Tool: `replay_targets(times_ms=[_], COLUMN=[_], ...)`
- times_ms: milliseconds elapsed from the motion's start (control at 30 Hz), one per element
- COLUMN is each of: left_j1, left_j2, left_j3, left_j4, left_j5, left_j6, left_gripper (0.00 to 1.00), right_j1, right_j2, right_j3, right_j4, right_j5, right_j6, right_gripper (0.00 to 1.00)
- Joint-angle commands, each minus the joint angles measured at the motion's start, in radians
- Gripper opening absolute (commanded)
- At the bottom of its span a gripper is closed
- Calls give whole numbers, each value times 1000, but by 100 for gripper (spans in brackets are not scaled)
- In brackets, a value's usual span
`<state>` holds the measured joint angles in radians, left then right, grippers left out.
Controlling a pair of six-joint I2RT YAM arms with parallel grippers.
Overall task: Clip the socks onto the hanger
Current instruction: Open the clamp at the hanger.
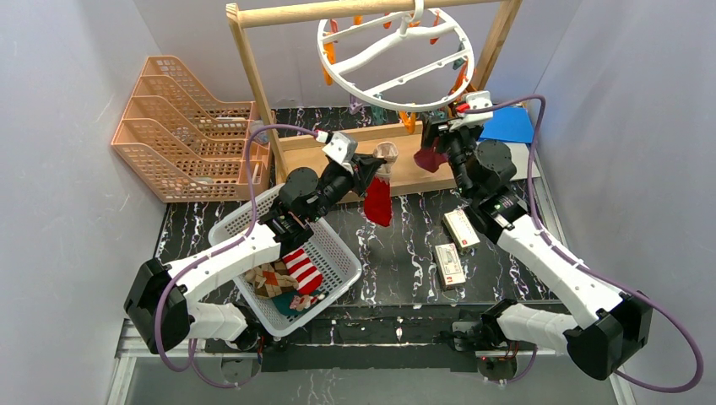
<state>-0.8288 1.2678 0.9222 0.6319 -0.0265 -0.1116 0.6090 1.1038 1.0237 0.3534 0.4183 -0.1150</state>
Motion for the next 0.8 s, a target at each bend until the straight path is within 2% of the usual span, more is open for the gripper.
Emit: replay_targets(times_ms=[0, 200, 533, 767], left_j1=[-3, -3, -4, -3], left_j2=[-27, -25, -30, -28], left_j3=[-17, -20, -27, -22], left_j4=[39, 40, 41, 42], left_j5=[-21, -21, -24, -18], left_j6=[13, 15, 19, 17], left_gripper=[0, 0, 0, 0], right_j1=[-3, -4, -4, -5], right_j2=[13, 35, 55, 67], right_j3=[75, 107, 161, 230], right_j4=[48, 36, -30, -115], right_j5=[30, 42, 28, 37], right_j6=[30, 39, 77, 119], right_gripper=[72, 69, 50, 42])
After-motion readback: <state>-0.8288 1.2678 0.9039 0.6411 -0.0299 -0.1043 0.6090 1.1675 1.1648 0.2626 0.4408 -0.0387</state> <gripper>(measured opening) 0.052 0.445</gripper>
